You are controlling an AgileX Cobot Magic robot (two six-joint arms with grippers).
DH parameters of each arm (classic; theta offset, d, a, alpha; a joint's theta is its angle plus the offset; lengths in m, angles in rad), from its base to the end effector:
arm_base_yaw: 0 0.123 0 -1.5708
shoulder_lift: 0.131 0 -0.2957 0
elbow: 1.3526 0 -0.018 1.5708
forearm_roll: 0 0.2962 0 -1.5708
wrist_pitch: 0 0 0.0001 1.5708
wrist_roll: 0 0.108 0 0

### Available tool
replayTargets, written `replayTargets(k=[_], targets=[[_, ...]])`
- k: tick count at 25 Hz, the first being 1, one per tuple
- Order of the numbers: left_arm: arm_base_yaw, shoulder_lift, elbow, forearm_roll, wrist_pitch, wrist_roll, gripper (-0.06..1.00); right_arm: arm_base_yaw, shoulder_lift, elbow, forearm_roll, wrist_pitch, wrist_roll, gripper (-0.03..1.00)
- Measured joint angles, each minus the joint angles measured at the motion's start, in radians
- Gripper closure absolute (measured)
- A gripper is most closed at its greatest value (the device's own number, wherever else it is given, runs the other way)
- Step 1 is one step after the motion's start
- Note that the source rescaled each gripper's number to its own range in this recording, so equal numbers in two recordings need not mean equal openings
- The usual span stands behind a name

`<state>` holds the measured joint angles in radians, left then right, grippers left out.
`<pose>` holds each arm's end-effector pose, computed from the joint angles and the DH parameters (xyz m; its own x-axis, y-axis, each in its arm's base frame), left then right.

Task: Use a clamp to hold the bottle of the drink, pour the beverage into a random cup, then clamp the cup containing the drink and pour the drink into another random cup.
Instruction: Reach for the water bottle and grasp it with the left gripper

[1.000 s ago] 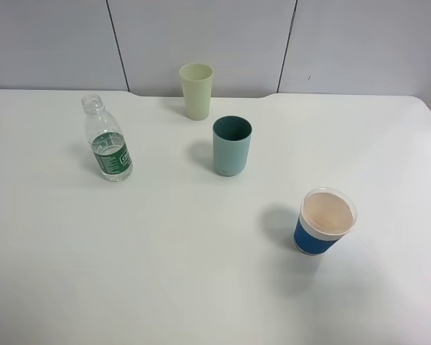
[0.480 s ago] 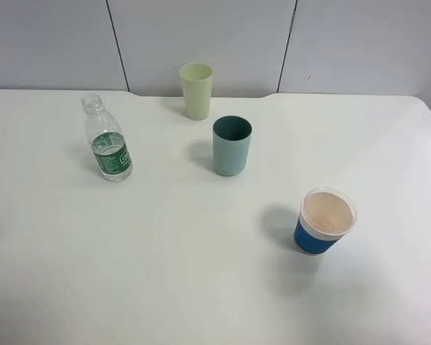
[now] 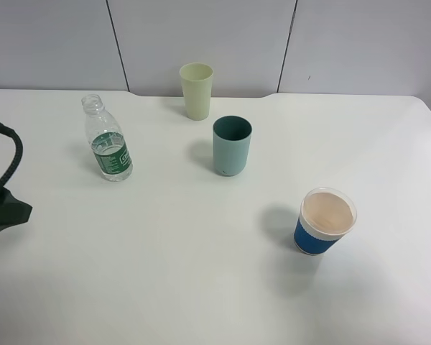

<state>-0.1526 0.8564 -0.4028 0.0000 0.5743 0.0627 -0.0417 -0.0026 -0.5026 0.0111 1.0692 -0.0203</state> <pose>0.1815 -0.0279 0.1932 -0.7875 0.1845 -0.5881 0.2018 0.9787 0.0369 0.0383 -0.0005 0.2915 -0.4590 0.0042 -0.8884 0.0262 0.9996 -0.0088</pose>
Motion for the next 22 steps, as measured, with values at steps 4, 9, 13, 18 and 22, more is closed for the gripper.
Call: replayTargets(k=[4,9,13,18,22], targets=[[0.000,0.019,0.071,-0.021,-0.127,0.000,-0.06,0.000,0.000,0.000,0.000,0.000,0.000,0.14],[0.000,0.033,0.088,-0.025,-0.200,-0.095,-0.06,0.000,0.000,0.000,0.000,0.000,0.000,0.14],[0.000,0.060,0.088,-0.026,-0.237,-0.133,-0.06,0.000,0.000,0.000,0.000,0.000,0.000,0.14],[0.000,0.119,0.116,-0.026,-0.342,-0.123,-0.06,0.000,0.000,0.000,0.000,0.000,0.000,0.14],[0.000,0.179,0.168,-0.026,-0.510,-0.134,-0.06,0.000,0.000,0.000,0.000,0.000,0.000,0.14]])
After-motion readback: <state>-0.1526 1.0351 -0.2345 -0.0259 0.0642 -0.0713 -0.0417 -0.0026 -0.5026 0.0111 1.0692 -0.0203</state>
